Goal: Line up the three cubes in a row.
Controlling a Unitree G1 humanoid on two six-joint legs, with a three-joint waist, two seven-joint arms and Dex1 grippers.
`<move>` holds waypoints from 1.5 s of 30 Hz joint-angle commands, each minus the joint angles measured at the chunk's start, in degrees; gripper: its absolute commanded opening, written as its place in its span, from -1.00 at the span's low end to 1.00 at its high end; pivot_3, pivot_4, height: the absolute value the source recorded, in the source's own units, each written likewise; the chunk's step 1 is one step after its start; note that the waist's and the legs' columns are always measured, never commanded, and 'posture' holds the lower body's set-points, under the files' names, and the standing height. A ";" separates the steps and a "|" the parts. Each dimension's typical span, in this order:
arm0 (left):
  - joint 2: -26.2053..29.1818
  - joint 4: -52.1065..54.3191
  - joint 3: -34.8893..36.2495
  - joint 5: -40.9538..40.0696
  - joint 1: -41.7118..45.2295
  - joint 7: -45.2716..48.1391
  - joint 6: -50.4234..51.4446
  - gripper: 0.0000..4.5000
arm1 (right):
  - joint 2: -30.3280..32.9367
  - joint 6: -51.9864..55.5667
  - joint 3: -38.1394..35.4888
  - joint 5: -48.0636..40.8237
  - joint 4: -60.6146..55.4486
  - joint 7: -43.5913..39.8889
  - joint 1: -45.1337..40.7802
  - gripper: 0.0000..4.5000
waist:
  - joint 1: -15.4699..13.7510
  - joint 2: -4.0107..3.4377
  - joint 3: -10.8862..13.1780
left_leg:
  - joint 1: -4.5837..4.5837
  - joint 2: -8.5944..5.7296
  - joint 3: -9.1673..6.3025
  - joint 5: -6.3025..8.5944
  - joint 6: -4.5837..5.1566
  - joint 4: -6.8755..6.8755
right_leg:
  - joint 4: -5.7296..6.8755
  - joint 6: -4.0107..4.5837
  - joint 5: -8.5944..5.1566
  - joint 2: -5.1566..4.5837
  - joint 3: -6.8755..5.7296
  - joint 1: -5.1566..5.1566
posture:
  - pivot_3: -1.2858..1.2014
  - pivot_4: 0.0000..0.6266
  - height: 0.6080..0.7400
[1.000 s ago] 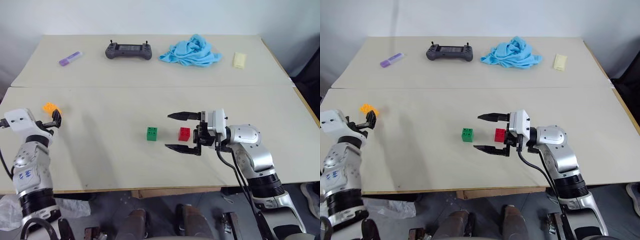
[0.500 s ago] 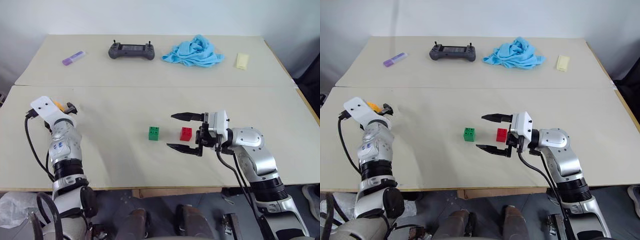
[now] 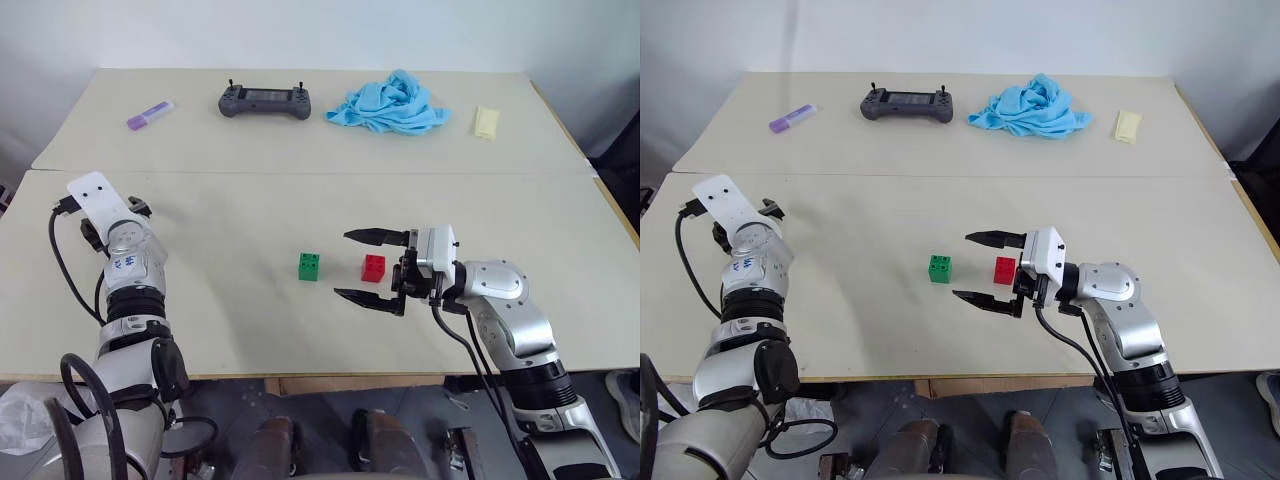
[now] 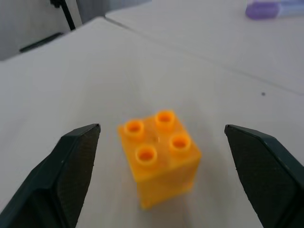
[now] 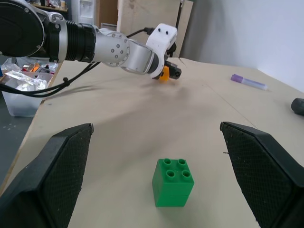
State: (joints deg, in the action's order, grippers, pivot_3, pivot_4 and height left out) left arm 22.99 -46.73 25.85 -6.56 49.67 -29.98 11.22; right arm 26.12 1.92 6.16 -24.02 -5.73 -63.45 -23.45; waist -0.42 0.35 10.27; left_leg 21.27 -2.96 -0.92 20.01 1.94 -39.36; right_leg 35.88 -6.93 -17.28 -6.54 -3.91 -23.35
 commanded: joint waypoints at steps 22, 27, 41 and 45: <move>19.72 8.05 -15.17 -15.35 -9.61 101.34 -14.10 -0.32 | 10.39 1.05 -8.79 -1.57 -8.12 0.69 6.80 1.00 | 0.47 -0.07 -0.01 | -0.01 0.04 0.13 0.00 0.00 0.16 | -0.18 0.04 -0.02 -0.07 -0.44 0.02 | 0.03 -0.52 1.00; 17.97 0.19 -21.97 -9.41 -4.21 110.86 -20.11 -0.32 | 11.85 2.28 -10.33 -2.01 -10.22 2.02 8.82 1.00 | -0.06 -0.06 0.00 | 0.01 0.04 0.08 -0.05 0.11 -0.07 | -0.20 -0.01 0.01 -0.06 -0.54 0.22 | 0.03 -0.52 1.00; 10.88 -19.33 -28.66 1.41 5.86 116.14 -34.89 -0.32 | 13.17 5.11 -12.20 -2.71 -16.67 5.23 14.25 1.00 | -0.73 -0.03 0.02 | 0.05 0.04 0.14 -0.01 0.22 -0.19 | -0.07 -0.03 0.02 -0.05 -0.51 0.17 | 0.03 -0.52 1.00; 10.12 -21.10 -28.84 2.71 6.91 117.26 -37.11 -0.32 | 14.60 5.17 -12.88 -2.58 -16.36 4.19 15.50 1.00 | -1.01 -0.02 0.02 | 0.07 0.04 0.14 0.01 0.25 -0.26 | -0.05 -0.05 0.02 -0.06 -0.50 0.18 | 0.03 -0.52 1.00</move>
State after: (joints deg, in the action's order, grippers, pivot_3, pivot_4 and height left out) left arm 33.05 -67.73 -3.00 -4.31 55.56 85.92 -24.47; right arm 40.06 7.48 -5.12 -25.43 -20.35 -58.75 -8.26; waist -1.43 0.33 10.29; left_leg 21.35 -2.92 -0.79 20.02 2.20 -39.63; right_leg 35.83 -6.97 -17.26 -6.60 -4.42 -23.17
